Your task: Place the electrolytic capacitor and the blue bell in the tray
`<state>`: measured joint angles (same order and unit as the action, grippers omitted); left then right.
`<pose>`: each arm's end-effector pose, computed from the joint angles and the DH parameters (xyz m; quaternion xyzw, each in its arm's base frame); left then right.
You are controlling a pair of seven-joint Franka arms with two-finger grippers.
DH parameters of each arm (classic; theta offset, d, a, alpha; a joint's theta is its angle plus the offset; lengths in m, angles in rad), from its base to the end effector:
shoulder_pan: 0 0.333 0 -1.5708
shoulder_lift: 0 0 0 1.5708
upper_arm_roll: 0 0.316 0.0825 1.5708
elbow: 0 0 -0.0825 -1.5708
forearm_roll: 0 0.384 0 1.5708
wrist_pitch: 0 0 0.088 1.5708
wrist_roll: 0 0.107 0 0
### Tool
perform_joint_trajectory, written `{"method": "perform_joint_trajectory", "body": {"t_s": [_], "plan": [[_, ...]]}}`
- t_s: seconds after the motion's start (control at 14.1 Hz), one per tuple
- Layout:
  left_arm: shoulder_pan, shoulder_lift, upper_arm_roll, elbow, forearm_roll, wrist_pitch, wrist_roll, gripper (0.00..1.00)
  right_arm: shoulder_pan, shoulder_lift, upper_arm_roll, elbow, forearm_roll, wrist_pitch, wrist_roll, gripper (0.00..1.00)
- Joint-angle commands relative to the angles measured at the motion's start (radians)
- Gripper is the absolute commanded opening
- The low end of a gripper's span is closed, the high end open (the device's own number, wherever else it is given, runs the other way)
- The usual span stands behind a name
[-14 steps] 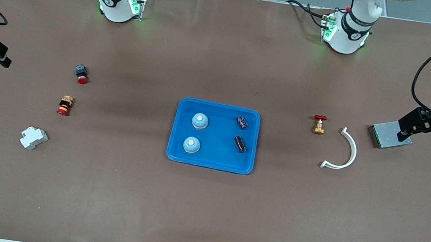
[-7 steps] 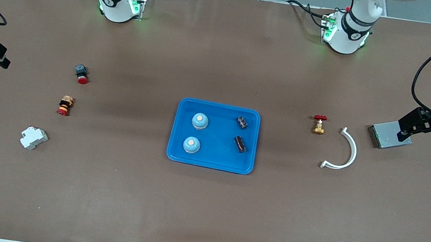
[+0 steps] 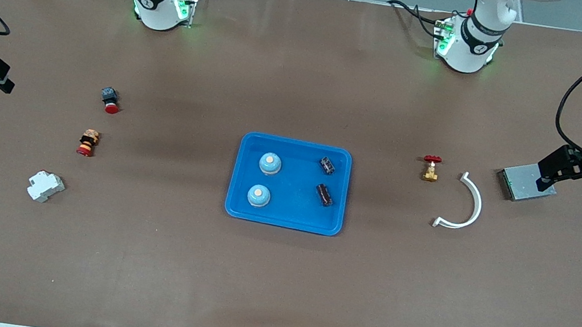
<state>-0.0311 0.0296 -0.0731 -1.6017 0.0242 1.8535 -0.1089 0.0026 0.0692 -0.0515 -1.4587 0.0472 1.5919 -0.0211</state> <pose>0.5866 -0.0588 0.6206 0.9938 0.0004 0.1114 0.0010 0.5785 -0.0222 0.6404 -0.9992 0.0135 -0.0328 0.0207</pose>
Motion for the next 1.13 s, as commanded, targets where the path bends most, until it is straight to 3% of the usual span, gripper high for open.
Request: {"method": "perform_joint_trajectory", "body": {"t_s": [0.0,0.35,0.57,1.06], "plan": [[0.002,0.006,-0.002,0.013,0.023,0.004,0.012,1.00,0.002,-0.031,-0.004,-0.035,0.010,0.011,0.010,1.00],[0.002,0.006,-0.002,0.013,0.023,0.004,0.012,1.00,0.002,-0.032,-0.005,-0.037,-0.004,0.003,0.004,1.00],[0.000,0.003,-0.004,0.014,0.025,0.004,0.012,1.00,0.005,-0.034,-0.004,-0.037,-0.067,-0.004,0.013,1.00],[-0.001,0.000,-0.005,0.019,0.023,0.004,0.015,1.00,0.003,-0.040,-0.004,-0.038,-0.066,-0.043,0.050,1.00]]}}
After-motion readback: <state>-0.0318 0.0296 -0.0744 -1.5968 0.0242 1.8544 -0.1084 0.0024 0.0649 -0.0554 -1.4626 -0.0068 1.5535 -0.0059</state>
